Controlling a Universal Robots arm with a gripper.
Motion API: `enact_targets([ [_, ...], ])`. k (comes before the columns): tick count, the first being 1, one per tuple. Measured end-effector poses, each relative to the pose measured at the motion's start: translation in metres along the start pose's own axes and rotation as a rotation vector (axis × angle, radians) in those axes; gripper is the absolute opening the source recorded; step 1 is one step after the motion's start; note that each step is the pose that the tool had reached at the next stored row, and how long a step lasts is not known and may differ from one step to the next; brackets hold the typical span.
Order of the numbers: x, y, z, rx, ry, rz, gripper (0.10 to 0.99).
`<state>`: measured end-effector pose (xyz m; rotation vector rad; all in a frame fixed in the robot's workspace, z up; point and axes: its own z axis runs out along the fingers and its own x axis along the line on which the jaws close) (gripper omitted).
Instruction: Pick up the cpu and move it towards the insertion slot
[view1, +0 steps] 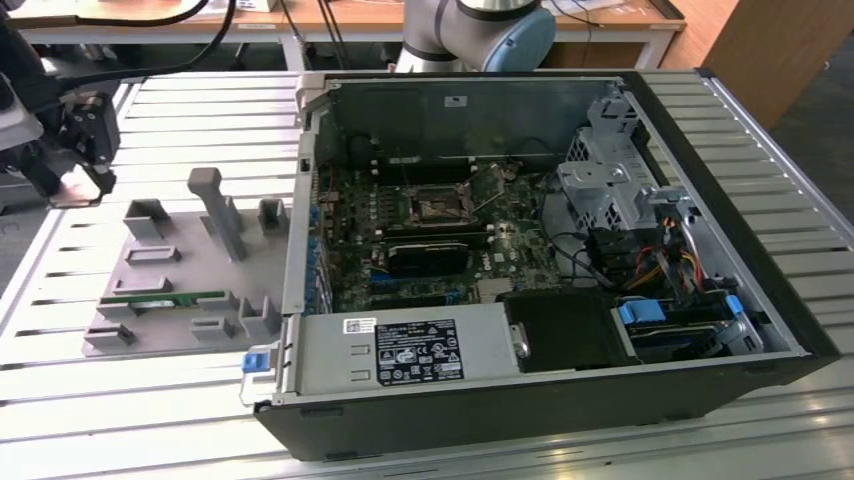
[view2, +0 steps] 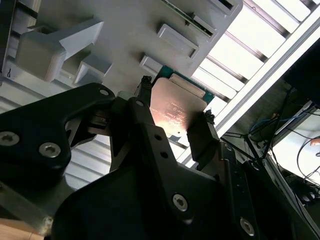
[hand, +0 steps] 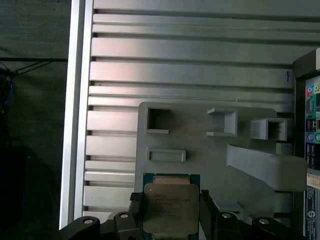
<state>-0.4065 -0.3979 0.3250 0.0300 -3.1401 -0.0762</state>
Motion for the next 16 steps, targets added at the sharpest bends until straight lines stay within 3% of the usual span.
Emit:
enact_targets([
  [16, 0.0, 0.0012, -0.0249, 0.0, 0.0, 0.0, 0.541],
])
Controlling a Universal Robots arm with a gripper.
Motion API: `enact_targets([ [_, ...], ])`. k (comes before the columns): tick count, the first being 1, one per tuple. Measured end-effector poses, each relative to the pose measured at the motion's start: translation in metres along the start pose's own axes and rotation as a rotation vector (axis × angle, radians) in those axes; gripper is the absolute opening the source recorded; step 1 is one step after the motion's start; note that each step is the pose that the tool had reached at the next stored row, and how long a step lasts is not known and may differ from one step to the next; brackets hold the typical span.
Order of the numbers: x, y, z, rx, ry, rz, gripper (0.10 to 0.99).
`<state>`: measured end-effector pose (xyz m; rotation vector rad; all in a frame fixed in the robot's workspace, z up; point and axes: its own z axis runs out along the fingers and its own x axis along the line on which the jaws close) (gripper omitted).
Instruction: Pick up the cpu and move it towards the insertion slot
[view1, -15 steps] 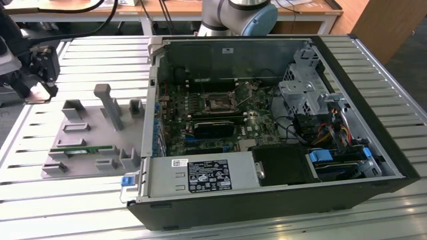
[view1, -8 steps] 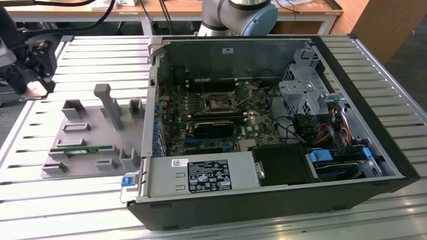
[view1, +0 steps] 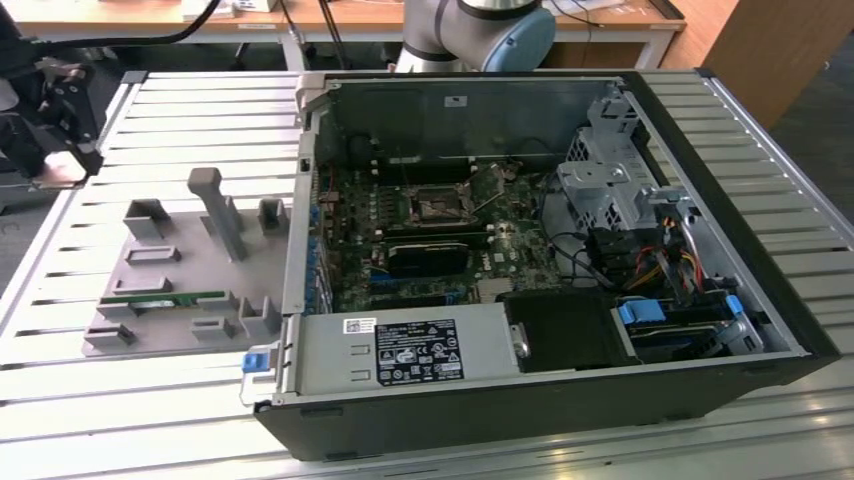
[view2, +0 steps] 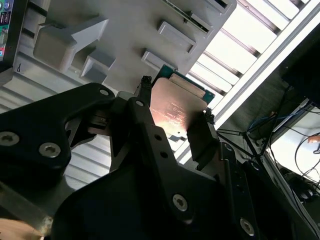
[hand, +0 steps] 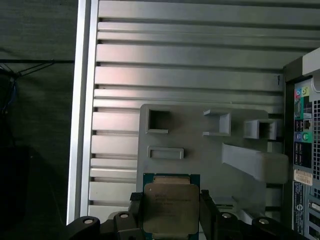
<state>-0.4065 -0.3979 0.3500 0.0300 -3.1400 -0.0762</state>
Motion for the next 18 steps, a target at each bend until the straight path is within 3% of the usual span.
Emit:
enact_targets([
  [18, 0.0, 0.0017, -0.0345, 0.0, -0.0001, 0.0, 0.541],
])
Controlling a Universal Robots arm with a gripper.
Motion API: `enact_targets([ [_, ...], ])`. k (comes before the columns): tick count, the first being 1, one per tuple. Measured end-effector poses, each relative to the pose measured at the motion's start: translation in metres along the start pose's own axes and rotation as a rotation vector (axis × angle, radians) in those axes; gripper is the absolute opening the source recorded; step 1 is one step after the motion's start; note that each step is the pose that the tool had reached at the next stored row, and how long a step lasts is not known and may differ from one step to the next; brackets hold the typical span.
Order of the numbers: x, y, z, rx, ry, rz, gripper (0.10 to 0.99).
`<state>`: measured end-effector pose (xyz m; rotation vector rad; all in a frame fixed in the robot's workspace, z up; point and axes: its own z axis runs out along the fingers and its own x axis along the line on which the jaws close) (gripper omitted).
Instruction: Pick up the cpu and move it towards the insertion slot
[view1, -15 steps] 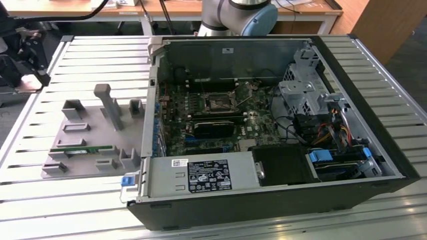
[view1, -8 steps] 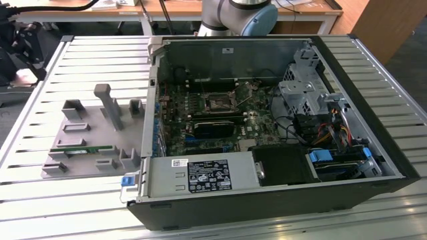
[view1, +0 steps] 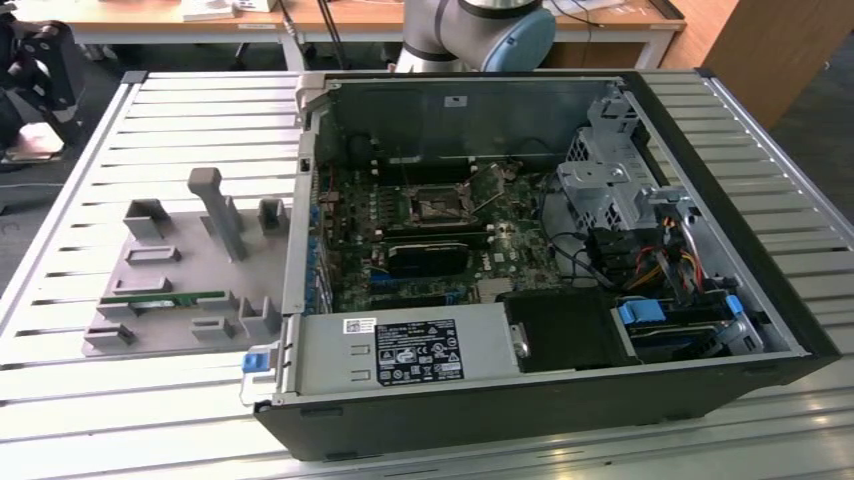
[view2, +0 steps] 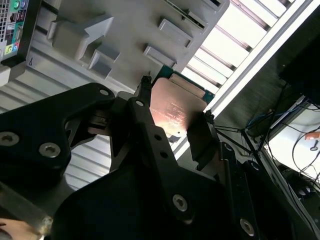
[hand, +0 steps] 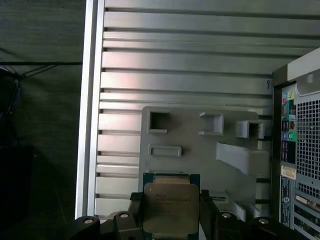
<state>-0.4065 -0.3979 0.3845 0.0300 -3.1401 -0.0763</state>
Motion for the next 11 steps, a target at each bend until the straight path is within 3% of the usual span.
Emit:
enact_targets([
  [4, -0.0007, 0.0002, -0.0033, 0.0, -0.0002, 0.0, 0.541],
  [11, -0.0152, -0.0001, -0.0034, 0.0, 0.0, 0.0, 0.541],
])
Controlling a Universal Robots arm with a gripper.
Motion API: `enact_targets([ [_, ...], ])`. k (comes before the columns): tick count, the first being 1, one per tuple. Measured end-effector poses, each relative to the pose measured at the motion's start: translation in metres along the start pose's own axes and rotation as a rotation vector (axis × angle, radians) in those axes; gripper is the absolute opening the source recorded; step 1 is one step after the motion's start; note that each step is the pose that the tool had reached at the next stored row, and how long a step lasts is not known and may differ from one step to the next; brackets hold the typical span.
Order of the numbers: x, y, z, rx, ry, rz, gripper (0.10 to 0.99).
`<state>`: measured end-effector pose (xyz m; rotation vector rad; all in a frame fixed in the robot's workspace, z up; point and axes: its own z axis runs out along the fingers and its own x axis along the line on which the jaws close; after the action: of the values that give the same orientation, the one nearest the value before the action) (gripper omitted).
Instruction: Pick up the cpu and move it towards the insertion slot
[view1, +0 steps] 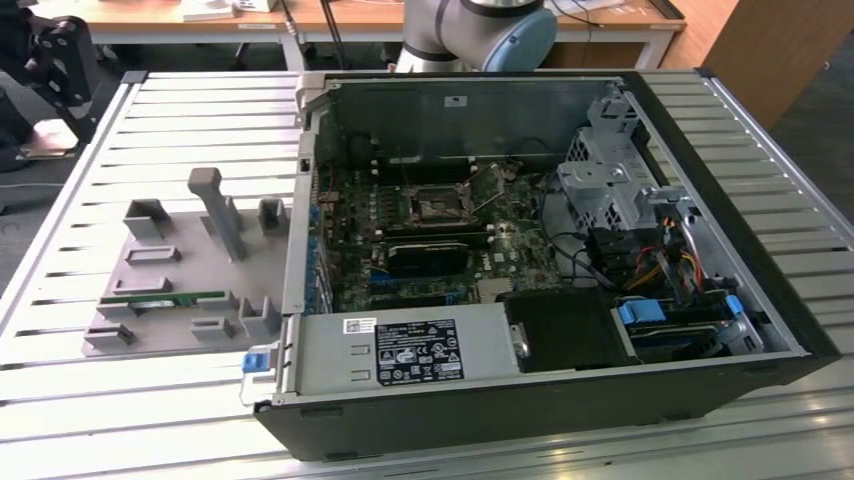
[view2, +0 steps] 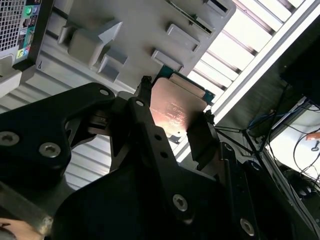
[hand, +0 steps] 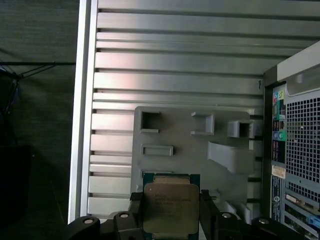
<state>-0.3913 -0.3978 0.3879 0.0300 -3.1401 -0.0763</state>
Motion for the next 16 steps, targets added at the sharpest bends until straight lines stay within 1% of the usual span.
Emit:
enact_targets([
  [5, -0.0104, -0.0002, -0.0001, 0.0, 0.0001, 0.0, 0.541],
  [10, -0.0183, -0.0004, -0.0001, 0.0, 0.0001, 0.0, 0.541],
  [16, -0.0231, 0.0017, 0.0001, 0.0, 0.0001, 0.0, 0.541],
])
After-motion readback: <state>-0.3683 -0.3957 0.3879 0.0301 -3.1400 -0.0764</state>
